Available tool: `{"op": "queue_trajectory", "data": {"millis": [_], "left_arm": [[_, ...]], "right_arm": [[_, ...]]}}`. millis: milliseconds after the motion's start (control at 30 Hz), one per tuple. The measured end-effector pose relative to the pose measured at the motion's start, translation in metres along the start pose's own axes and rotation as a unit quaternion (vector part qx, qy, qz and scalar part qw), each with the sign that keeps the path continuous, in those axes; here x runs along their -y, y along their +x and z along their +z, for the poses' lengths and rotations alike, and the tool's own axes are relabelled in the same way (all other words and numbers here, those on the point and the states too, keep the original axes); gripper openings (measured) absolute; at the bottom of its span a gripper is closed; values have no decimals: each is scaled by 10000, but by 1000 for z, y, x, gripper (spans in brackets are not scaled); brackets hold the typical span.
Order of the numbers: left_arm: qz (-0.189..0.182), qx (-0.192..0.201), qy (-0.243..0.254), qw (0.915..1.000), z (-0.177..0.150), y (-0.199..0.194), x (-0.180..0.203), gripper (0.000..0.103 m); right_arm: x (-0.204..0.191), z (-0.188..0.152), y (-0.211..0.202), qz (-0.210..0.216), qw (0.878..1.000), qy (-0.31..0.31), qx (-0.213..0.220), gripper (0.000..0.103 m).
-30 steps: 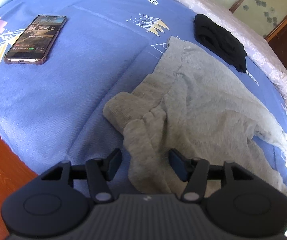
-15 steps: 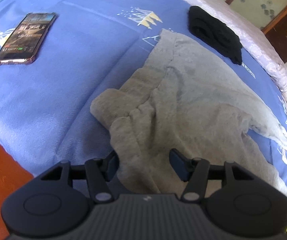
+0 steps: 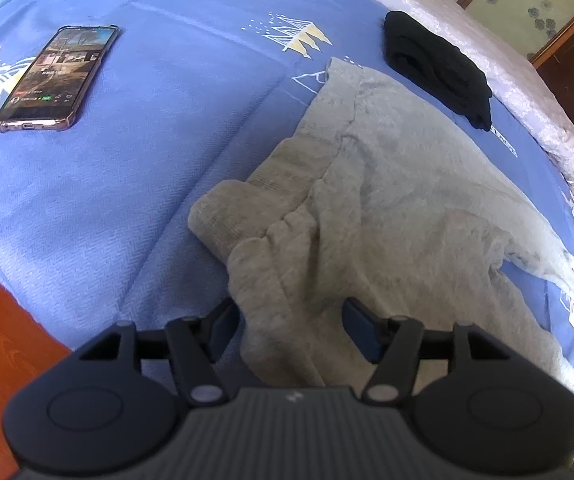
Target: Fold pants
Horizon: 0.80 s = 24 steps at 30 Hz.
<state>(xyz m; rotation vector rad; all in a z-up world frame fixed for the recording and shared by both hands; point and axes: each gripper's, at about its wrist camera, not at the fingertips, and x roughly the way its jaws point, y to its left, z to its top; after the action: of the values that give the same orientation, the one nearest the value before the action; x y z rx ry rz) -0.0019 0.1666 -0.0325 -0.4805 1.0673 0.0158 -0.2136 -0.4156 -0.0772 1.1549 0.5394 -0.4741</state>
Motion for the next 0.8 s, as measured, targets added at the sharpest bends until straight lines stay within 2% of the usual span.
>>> {"op": "queue_trajectory", "data": {"millis": [400, 500, 533, 567, 600, 633, 700, 800], "left_arm": [[33, -28, -60, 10000, 2, -1, -1, 58], [25, -51, -63, 10000, 2, 0, -1, 47], [17, -71, -56, 10000, 1, 1, 0, 35], [-26, -114, -45, 9999, 1, 3, 0, 27], [4, -110, -45, 9999, 1, 3, 1, 24], [21, -96, -33, 9999, 2, 3, 1, 20], [-26, -71, -12, 10000, 4, -1, 3, 16], [-280, -52, -219, 9994, 12, -9, -1, 16]], "right_arm": [[15, 20, -13, 82, 9993, 134, 353, 42], [13, 29, -5, 68, 9992, 67, 390, 40], [12, 30, 0, 15, 9994, 17, 357, 39], [11, 32, 6, -65, 9995, -53, 301, 33], [12, 34, 11, -124, 9996, -119, 240, 24], [11, 35, 17, -151, 9996, -170, 190, 20], [8, 36, 19, -103, 9993, -226, 274, 7], [-4, 43, 8, 183, 9973, -338, 618, 4]]}}
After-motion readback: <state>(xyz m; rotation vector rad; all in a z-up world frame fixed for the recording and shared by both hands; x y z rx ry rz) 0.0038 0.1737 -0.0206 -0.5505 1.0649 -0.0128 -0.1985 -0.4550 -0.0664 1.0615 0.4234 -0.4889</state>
